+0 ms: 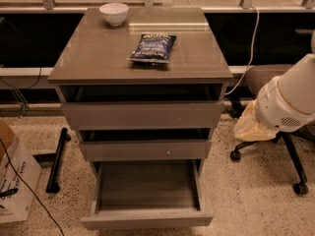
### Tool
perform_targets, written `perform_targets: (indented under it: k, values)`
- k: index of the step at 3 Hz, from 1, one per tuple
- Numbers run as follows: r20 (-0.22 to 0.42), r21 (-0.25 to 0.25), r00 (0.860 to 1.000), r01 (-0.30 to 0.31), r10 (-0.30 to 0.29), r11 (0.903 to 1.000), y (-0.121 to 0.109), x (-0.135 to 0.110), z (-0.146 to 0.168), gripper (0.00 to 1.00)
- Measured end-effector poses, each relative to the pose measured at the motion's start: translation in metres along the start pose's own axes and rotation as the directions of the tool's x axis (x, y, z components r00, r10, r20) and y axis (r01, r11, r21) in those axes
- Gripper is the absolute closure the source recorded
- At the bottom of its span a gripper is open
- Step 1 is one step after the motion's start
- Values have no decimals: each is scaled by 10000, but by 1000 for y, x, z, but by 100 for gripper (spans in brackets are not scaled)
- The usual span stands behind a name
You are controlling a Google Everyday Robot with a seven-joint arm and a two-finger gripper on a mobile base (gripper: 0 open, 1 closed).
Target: Close bottom drawer
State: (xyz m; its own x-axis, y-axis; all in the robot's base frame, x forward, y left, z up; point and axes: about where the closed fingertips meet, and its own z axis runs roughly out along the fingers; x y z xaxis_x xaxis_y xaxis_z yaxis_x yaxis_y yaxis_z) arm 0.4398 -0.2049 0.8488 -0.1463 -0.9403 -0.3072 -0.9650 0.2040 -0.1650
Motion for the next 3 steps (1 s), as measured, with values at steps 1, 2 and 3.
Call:
perform_targets:
  k: [1,2,3]
  values:
    - [896,-493,9953,414,-369,9979,-5,23,56,100]
    - [1292,-1444,9909,566,-378,9879,-6,45,98,100]
    - [1340,-1606,9904,549,-333,9855,-5,48,107,100]
